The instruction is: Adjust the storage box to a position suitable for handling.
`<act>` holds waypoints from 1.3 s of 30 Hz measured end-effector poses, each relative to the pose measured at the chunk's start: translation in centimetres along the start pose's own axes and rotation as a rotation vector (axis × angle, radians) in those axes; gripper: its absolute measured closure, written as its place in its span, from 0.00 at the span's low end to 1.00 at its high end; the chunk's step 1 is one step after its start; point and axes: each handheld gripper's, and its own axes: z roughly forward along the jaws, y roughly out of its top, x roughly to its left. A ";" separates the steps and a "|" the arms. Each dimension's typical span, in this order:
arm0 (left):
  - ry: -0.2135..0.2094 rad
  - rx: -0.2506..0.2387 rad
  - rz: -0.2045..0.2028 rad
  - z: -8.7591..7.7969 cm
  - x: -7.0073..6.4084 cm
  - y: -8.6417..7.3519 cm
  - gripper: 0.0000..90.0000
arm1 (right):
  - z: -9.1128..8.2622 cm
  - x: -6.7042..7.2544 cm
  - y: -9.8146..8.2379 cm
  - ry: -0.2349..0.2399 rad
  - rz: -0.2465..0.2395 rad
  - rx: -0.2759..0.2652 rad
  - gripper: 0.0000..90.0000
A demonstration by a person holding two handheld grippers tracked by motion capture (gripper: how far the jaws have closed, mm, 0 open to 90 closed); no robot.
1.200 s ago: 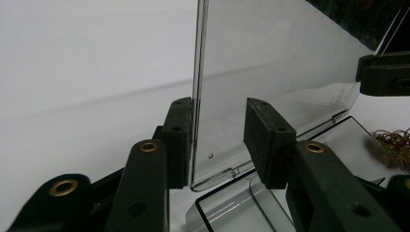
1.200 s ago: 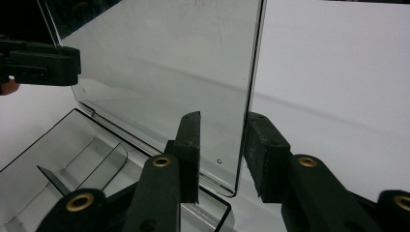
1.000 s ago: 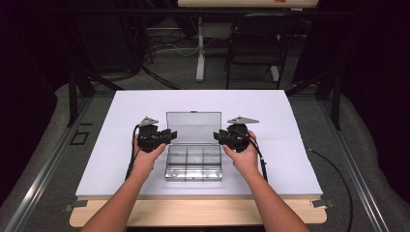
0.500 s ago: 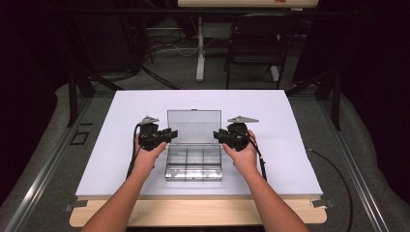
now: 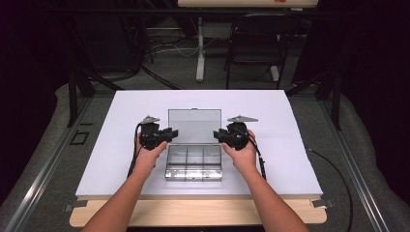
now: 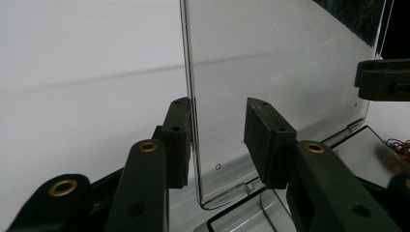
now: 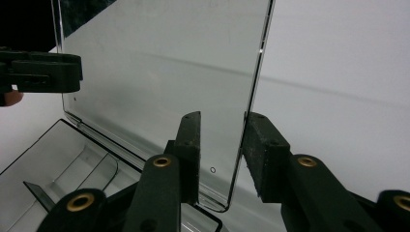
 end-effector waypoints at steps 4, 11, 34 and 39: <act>-0.004 0.004 -0.002 0.1 0.1 0.0 0.69 | 0.1 0.0 0.1 -0.004 -0.003 0.010 0.76; -0.004 0.002 -0.008 0.3 0.2 0.0 0.69 | 0.3 -0.1 0.1 -0.006 0.003 0.011 0.76; -0.015 0.010 -0.030 0.8 0.6 -0.1 0.66 | 0.8 -0.4 0.0 0.003 0.024 0.018 0.73; -0.017 0.013 -0.033 1.0 0.7 -0.1 0.65 | 1.0 -0.4 0.0 0.007 0.037 0.024 0.72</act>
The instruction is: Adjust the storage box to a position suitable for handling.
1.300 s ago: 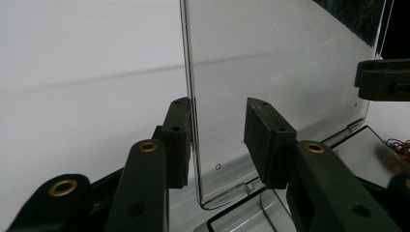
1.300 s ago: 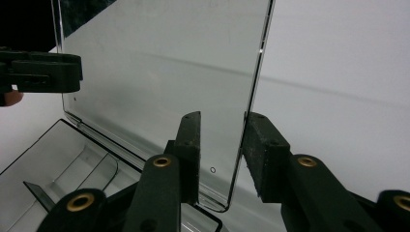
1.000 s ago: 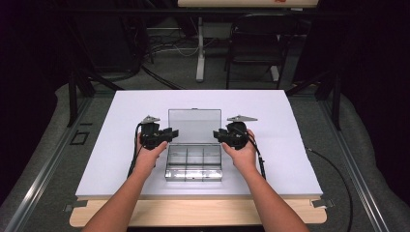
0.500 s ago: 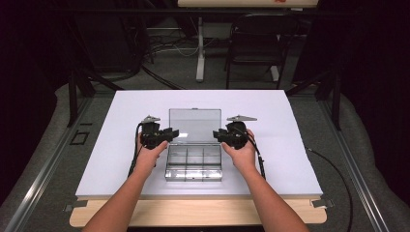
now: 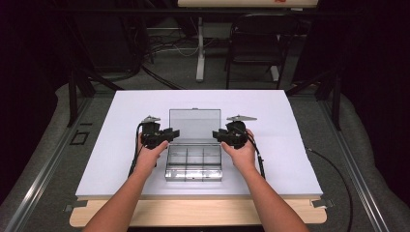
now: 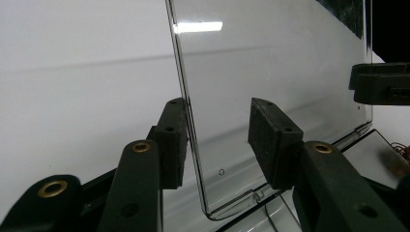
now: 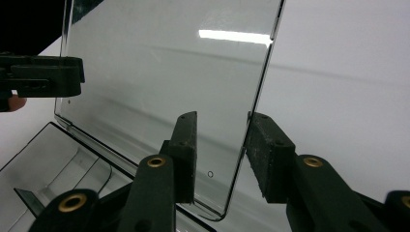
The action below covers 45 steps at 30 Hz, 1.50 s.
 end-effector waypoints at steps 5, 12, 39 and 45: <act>-0.007 0.000 -0.008 0.1 0.1 0.0 0.65 | 0.1 -0.1 0.0 0.000 0.009 0.003 0.71; -0.005 0.005 -0.008 0.2 0.1 -0.1 0.64 | 0.2 -0.1 0.0 0.001 0.016 0.007 0.70; -0.030 0.023 -0.060 1.0 0.7 -0.4 0.59 | 1.0 -0.6 -0.2 0.022 0.079 0.039 0.65; -0.031 0.025 -0.065 1.2 0.8 -0.4 0.58 | 1.1 -0.7 -0.2 0.026 0.082 0.044 0.64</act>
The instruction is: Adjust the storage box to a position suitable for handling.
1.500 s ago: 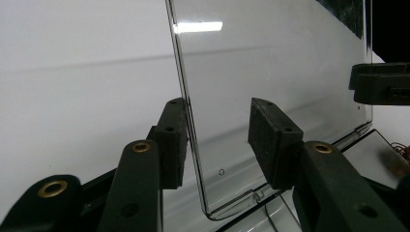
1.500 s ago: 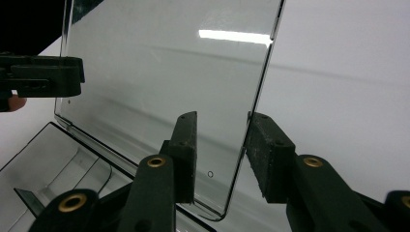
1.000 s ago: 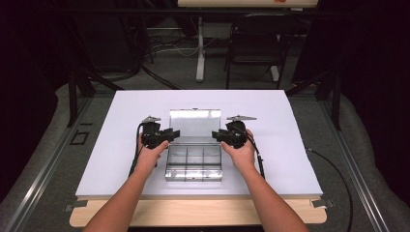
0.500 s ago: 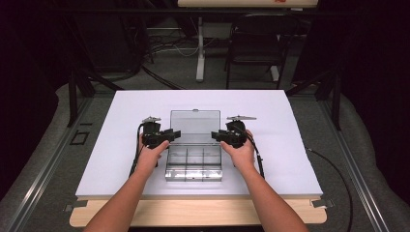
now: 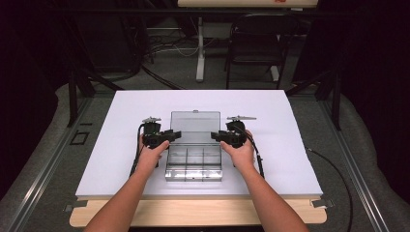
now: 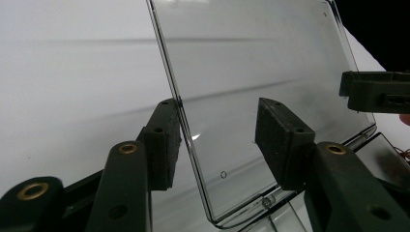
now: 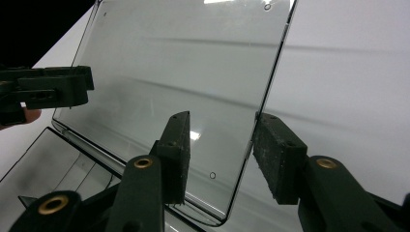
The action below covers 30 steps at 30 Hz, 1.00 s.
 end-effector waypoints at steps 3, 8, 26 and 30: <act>-0.004 0.003 -0.002 0.0 0.1 0.0 0.57 | 0.0 0.0 0.0 -0.001 0.012 0.001 0.64; -0.007 0.003 -0.012 0.1 0.1 -0.1 0.57 | 0.1 0.0 -0.1 -0.001 0.025 -0.001 0.64; -0.019 0.014 -0.043 0.3 0.5 -0.2 0.56 | 0.3 -0.3 -0.1 0.006 0.056 0.023 0.63; -0.019 0.015 -0.058 0.4 0.5 -0.3 0.56 | 0.3 -0.3 -0.1 0.008 0.062 0.026 0.63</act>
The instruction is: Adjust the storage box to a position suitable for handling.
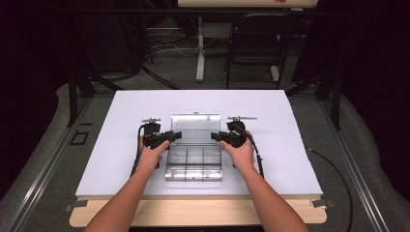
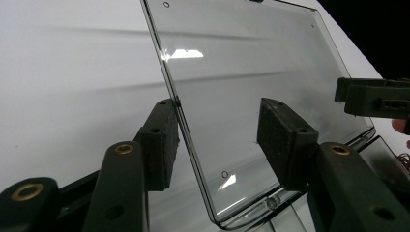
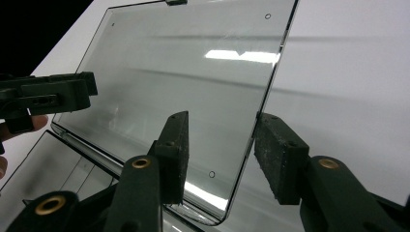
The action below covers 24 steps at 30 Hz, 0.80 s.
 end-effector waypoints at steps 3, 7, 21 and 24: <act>-0.002 0.003 -0.002 0.0 0.0 0.0 0.56 | 0.0 0.0 0.0 -0.001 0.002 0.002 0.62; -0.006 0.001 -0.009 0.1 0.1 0.0 0.56 | 0.1 0.0 0.0 0.000 0.010 0.002 0.62; -0.011 0.007 -0.025 0.2 0.3 -0.1 0.55 | 0.2 -0.1 -0.1 0.002 0.019 0.002 0.62; -0.013 0.007 -0.028 0.2 0.3 -0.1 0.55 | 0.1 -0.1 -0.1 0.002 0.025 0.007 0.62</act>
